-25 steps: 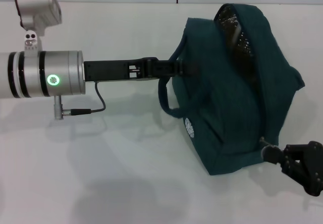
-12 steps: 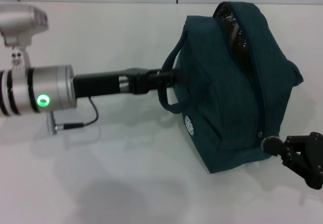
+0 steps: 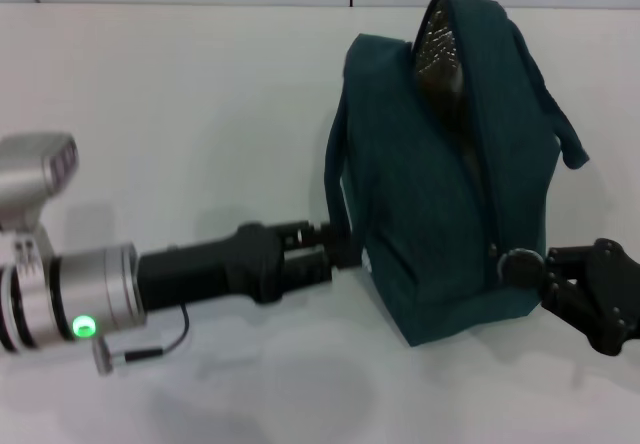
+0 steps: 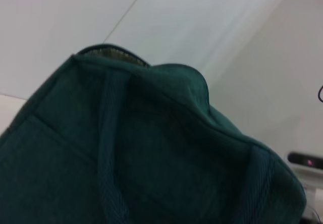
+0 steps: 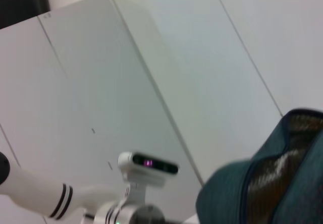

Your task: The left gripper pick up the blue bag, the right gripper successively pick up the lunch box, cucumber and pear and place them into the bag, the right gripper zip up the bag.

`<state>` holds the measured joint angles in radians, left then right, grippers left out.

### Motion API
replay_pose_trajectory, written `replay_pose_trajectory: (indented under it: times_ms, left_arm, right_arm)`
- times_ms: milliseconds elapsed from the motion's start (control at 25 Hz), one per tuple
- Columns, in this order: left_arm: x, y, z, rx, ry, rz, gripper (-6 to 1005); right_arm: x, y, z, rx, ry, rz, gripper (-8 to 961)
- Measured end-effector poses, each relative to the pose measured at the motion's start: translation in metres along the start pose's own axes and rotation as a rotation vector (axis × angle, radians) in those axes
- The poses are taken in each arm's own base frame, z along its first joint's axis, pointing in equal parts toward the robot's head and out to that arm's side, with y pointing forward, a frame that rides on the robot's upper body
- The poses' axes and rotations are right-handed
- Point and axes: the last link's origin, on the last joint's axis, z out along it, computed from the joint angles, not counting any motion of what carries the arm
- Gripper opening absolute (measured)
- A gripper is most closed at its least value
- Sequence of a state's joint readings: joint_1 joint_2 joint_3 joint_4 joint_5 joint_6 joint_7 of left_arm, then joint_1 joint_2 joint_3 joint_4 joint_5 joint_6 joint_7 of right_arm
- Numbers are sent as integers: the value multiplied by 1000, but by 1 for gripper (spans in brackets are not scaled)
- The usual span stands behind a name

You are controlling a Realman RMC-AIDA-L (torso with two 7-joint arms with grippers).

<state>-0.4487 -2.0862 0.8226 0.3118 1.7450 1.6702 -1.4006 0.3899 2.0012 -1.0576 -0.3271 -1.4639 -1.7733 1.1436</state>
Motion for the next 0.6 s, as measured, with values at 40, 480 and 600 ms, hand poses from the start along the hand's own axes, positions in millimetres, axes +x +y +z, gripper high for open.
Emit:
replay_pose_trajectory:
  times_ms: [40,480,600]
  left_arm:
    - [-6,2,0,0,5,9,458]
    - [-27,5,5,39,74,85,459]
    - [-17,5,3,35,116,107,458]
  right_arm:
    - [-1,0,3,-6,-2,-3,13]
    - [-13,-6,26,-68,1,-16,15]
    - [-11,-5,24,-66,6,-3,15]
